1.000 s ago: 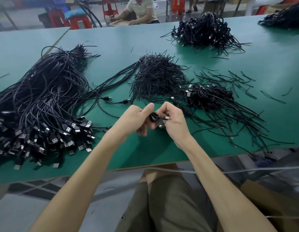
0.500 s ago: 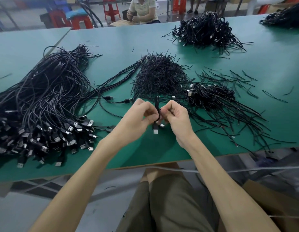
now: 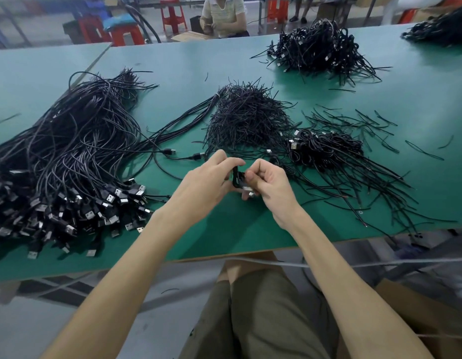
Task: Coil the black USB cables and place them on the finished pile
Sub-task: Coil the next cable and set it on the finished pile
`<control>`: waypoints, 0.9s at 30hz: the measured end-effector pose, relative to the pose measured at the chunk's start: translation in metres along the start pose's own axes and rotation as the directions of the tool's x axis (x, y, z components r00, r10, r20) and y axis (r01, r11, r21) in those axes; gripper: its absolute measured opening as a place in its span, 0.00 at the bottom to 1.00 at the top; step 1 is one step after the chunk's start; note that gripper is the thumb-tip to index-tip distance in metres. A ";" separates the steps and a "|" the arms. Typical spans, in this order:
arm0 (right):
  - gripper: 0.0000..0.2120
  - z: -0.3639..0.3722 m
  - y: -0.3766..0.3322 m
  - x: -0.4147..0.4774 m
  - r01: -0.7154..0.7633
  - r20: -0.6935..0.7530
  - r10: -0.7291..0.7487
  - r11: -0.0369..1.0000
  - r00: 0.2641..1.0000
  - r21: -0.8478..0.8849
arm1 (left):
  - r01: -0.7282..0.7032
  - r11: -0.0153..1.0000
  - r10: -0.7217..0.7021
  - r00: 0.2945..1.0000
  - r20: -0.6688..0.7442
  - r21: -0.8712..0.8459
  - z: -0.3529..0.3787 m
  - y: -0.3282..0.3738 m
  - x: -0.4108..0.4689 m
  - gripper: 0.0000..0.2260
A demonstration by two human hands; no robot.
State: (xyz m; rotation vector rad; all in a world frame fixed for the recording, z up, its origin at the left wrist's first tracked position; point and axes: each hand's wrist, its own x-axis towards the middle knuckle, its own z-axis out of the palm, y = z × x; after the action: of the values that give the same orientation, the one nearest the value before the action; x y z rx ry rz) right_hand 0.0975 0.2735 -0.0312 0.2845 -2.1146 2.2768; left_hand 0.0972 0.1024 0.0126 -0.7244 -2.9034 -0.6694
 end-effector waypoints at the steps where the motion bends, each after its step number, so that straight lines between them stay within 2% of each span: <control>1: 0.11 0.000 0.000 0.001 -0.007 -0.009 0.007 1.000 1.000 -0.002 | 0.010 1.000 -0.010 1.000 -0.020 0.022 -0.002 0.001 0.000 0.15; 3: 0.11 -0.002 0.002 0.001 -0.018 -0.035 0.017 1.000 0.999 -0.020 | 0.011 0.998 -0.008 0.999 -0.044 0.055 -0.004 0.005 0.002 0.13; 6: 0.10 -0.004 0.004 0.001 -0.011 -0.042 0.010 1.000 0.999 -0.024 | -0.039 0.987 0.052 0.996 -0.076 0.155 -0.005 0.011 0.003 0.20; 8: 0.13 -0.002 0.003 0.002 0.016 -0.043 -0.016 1.000 0.999 -0.008 | -0.032 0.979 0.050 0.995 -0.085 0.202 -0.005 0.014 0.003 0.22; 11: 0.11 0.000 0.003 0.002 0.044 -0.058 -0.044 0.999 0.997 0.005 | 0.039 0.988 -0.027 0.996 -0.084 0.147 -0.002 0.020 0.004 0.18; 14: 0.09 -0.003 0.005 0.001 0.054 -0.066 -0.053 0.999 0.996 0.007 | 0.046 0.998 -0.039 0.991 -0.127 0.047 0.003 0.026 0.006 0.13; 17: 0.08 -0.006 0.007 0.002 0.052 -0.066 -0.051 0.999 0.997 0.009 | 0.027 1.000 -0.027 0.985 -0.171 0.000 0.004 0.028 0.009 0.13; 19: 0.09 -0.005 0.009 0.002 0.051 -0.064 -0.052 0.999 0.997 -0.007 | 0.073 0.997 -0.077 0.983 -0.166 -0.025 0.005 0.026 0.012 0.14; 24: 0.11 -0.004 0.011 0.003 0.066 -0.081 -0.070 0.996 0.994 -0.055 | 0.227 0.900 -0.287 0.951 -0.113 -0.372 0.008 0.027 0.018 0.12; 27: 0.10 -0.005 0.013 0.003 0.070 -0.089 -0.076 0.996 0.993 -0.062 | 0.247 0.732 -0.345 0.938 -0.033 -0.635 0.006 0.030 0.019 0.11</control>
State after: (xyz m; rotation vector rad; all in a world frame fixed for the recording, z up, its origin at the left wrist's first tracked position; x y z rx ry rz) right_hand 0.0922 0.2770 -0.0443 0.2471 -2.0867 2.1404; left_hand 0.0947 0.1368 0.0228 -0.2020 -2.6530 -1.6976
